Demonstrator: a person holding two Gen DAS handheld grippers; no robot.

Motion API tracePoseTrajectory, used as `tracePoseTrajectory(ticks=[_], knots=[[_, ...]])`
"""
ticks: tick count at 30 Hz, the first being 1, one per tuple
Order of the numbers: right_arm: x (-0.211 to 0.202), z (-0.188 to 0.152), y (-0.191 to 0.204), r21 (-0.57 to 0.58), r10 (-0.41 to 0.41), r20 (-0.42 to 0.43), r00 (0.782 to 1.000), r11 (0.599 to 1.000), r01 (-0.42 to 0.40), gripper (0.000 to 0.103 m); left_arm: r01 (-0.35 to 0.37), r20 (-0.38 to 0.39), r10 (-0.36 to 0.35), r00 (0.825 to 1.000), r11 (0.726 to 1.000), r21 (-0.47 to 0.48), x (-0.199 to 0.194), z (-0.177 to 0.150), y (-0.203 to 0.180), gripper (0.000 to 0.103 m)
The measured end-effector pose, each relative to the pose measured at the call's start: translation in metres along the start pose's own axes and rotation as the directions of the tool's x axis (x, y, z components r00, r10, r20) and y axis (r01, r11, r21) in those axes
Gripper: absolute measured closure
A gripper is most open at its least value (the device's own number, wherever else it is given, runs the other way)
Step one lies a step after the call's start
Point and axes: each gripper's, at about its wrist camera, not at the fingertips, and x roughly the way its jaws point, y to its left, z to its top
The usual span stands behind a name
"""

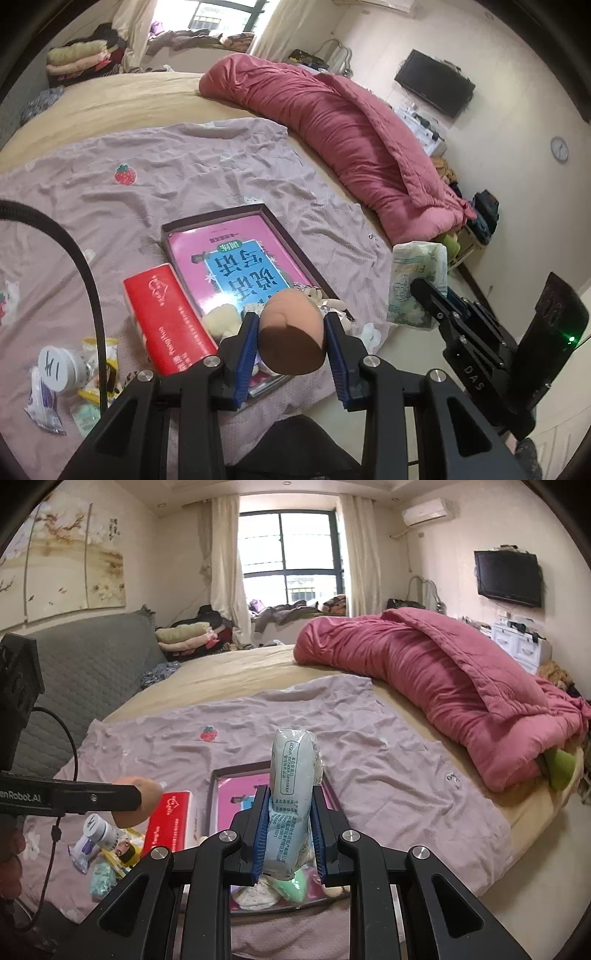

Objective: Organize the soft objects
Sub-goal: 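Carry the makeup sponge with the left tool while the right tool carries the wipes pack to the tray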

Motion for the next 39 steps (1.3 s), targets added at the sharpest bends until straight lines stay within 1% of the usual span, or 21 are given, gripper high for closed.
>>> tracePoseTrajectory(ticks=[2,9,17,24,35,39], knots=[[0.000,-0.001,-0.007,0.006,-0.009,-0.003,1.000,1.000,0.009,0.082,-0.018,-0.006,0.018,1.000,1.000,0.018,0.007,0.001,-0.007,0.067],[0.004,-0.005,-0.021,0.011,-0.039,-0.016,0.999,0.999,0.039,0.082,-0.031,-0.051,0.034,0.998,0.998,0.053,0.036,-0.002,-0.022,0.067],[0.011,-0.008,-0.027,0.009,-0.055,-0.039,0.998,0.998,0.056,0.082,-0.046,-0.110,0.055,0.992,0.996,0.075,0.065,-0.015,-0.023,0.067],[0.022,-0.013,-0.027,-0.014,-0.070,-0.072,0.995,0.997,0.069,0.082,-0.039,-0.151,0.050,0.987,0.996,0.074,0.086,-0.024,-0.020,0.067],[0.041,-0.022,-0.033,-0.005,-0.067,-0.118,0.991,0.998,0.067,0.082,-0.039,-0.236,0.056,0.970,0.996,0.077,0.131,-0.038,-0.015,0.067],[0.051,-0.028,-0.031,-0.019,-0.064,-0.138,0.988,0.998,0.062,0.082,-0.035,-0.265,0.056,0.963,0.996,0.083,0.147,-0.041,-0.013,0.067]])
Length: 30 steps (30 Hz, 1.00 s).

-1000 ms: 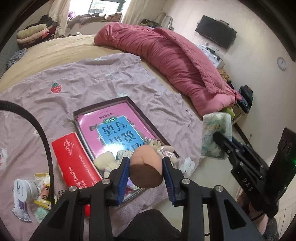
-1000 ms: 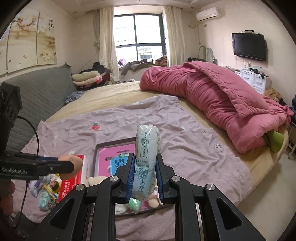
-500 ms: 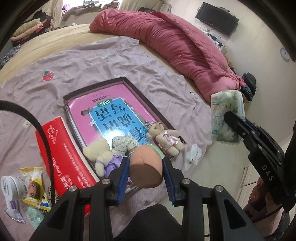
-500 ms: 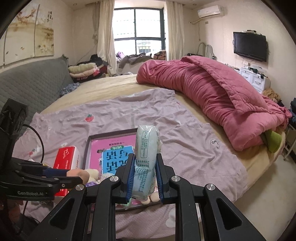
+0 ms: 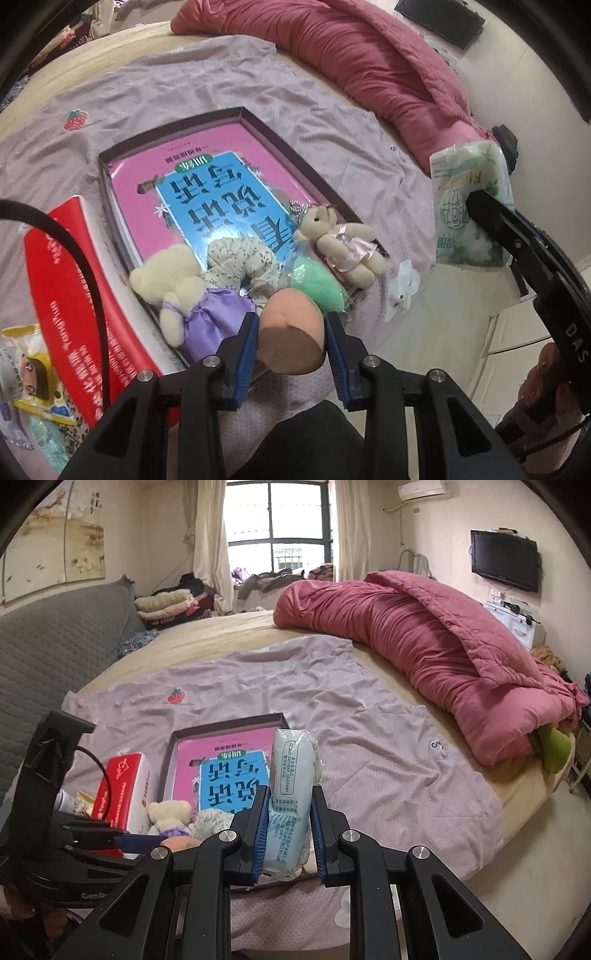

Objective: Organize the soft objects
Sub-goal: 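Carry the makeup sponge with the left tool while the right tool carries the wipes pack to the tray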

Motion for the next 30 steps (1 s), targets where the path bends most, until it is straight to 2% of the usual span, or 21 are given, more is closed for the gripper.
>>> tracePoseTrajectory(ticks=[11,16,21,26,30], knots=[[0.036,-0.010,0.011,-0.064,-0.029,-0.068,0.997,0.998,0.024,0.082,-0.020,-0.051,0.020,0.998,1.000,0.003,0.032,0.002,0.008,0.066],[0.057,-0.017,0.013,-0.107,-0.096,-0.116,0.989,0.991,0.084,0.082,-0.019,-0.050,0.019,0.999,1.000,0.011,0.035,0.004,0.009,0.066],[0.076,-0.023,0.011,-0.125,-0.129,-0.160,0.979,0.986,0.110,0.082,-0.017,-0.050,0.018,0.999,1.000,0.026,0.037,0.004,0.009,0.066],[0.092,-0.028,0.021,-0.207,-0.165,-0.178,0.970,0.970,0.128,0.082,-0.009,-0.052,0.010,0.999,1.000,0.027,0.038,0.005,0.010,0.066],[0.102,-0.029,0.026,-0.227,-0.154,-0.190,0.970,0.968,0.109,0.082,-0.009,-0.051,0.011,0.999,0.999,0.039,0.039,0.005,0.010,0.066]])
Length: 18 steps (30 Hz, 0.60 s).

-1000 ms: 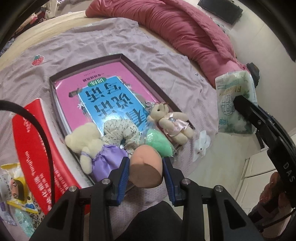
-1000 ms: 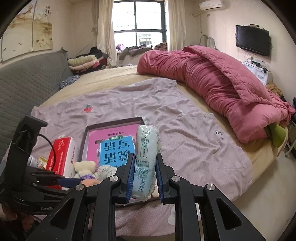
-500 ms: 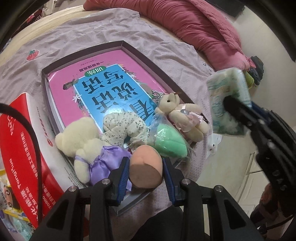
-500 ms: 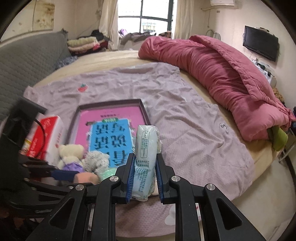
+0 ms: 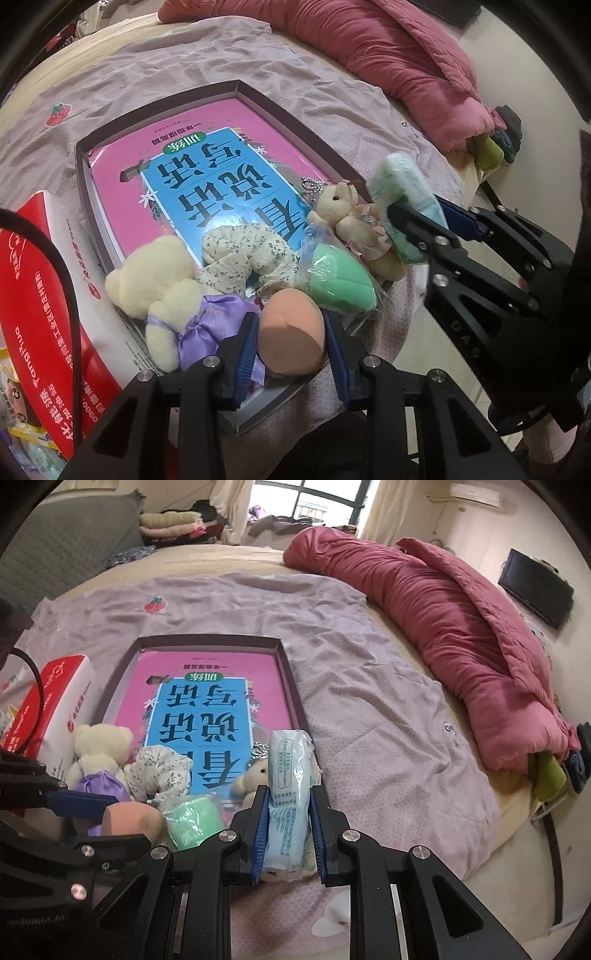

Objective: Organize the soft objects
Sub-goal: 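Carry the makeup sponge with the left tool while the right tool carries the wipes pack to the tray, then lower the wipes pack onto the tray with the right tool while the left tool lowers the makeup sponge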

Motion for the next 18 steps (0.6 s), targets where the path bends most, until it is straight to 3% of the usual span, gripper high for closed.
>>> tracePoseTrajectory(ticks=[7,9,18], knots=[[0.014,0.004,-0.010,0.118,0.165,-0.004,0.986,0.979,-0.164,0.075,0.002,0.000,-0.002,1.000,1.000,-0.002,0.001,0.000,0.000,0.066],[0.017,0.002,-0.014,0.160,0.206,-0.003,0.979,0.966,-0.203,0.069,0.002,0.000,-0.002,1.000,1.000,-0.001,0.001,0.001,0.000,0.066],[0.016,-0.008,-0.025,0.282,0.300,0.030,0.953,0.913,-0.296,0.061,0.000,0.002,0.000,1.000,1.000,0.001,0.002,0.000,0.001,0.066]])
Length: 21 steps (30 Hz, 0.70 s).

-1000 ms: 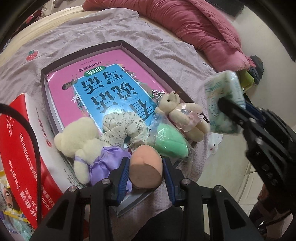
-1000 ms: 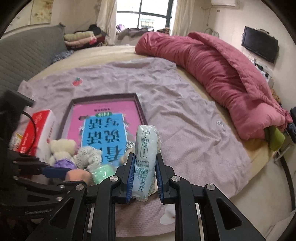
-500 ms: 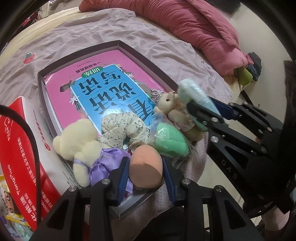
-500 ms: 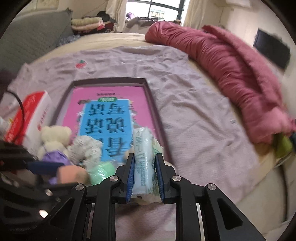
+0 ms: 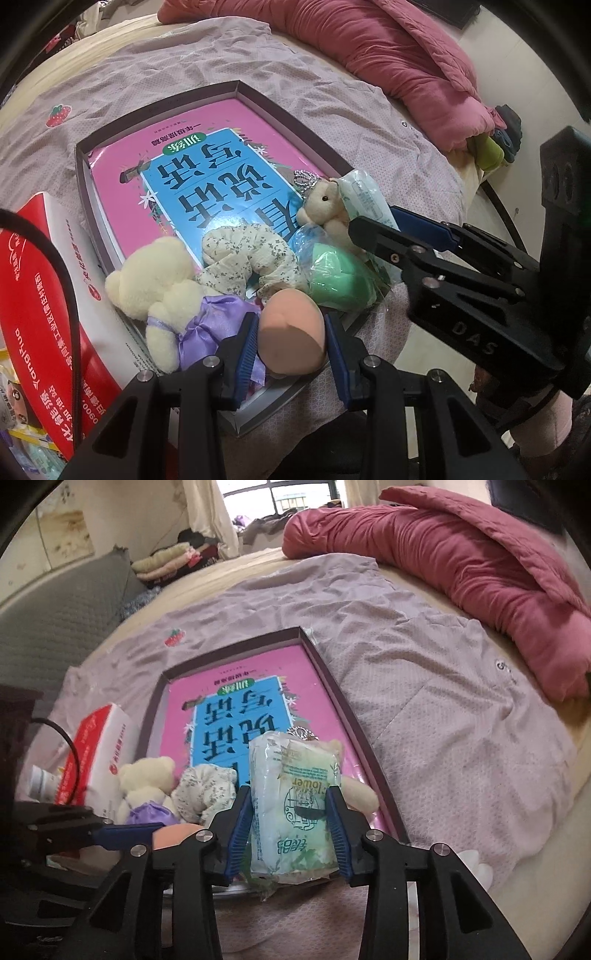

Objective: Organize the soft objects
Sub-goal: 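Lower the wipes pack onto the tray with the right tool while the left tool lowers the makeup sponge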

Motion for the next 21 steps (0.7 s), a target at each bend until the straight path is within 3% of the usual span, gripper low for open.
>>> tracePoseTrajectory(ticks=[5,21], knots=[[-0.008,0.000,-0.008,0.061,0.042,0.026,0.999,0.997,-0.044,0.052,0.000,-0.001,0.000,1.000,1.000,0.002,0.000,0.000,-0.001,0.066],[-0.052,-0.005,-0.024,0.114,0.018,0.106,0.994,0.993,-0.031,0.049,-0.062,-0.032,0.063,0.997,0.998,0.024,0.018,0.012,-0.005,0.065]])
